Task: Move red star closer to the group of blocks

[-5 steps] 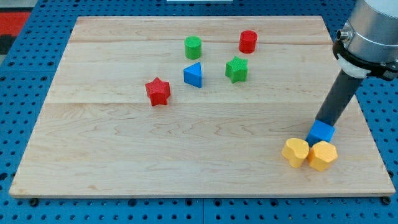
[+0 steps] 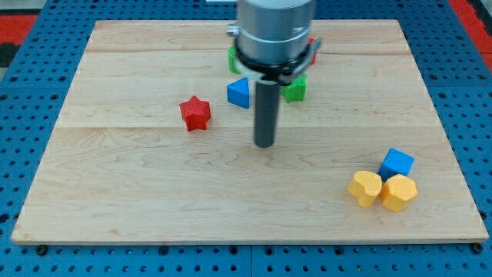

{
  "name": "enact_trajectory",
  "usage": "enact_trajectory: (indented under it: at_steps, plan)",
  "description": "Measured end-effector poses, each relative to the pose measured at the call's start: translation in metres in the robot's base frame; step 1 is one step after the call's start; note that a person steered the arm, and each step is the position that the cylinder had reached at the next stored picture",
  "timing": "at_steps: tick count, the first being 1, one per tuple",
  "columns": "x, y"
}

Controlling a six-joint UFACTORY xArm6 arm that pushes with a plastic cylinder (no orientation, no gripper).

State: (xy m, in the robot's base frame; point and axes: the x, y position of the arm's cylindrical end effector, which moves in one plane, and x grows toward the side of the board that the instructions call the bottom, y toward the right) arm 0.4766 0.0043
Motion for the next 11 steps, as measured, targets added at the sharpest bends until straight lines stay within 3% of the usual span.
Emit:
enact_trajectory:
  at_steps: [2, 3, 4, 7, 11]
  plan:
    - [0.003, -0.119]
    - [-0.032, -0.156]
    - [-0.061, -0.155]
    - [-0.063, -0.081]
    - [-0.021, 0.024]
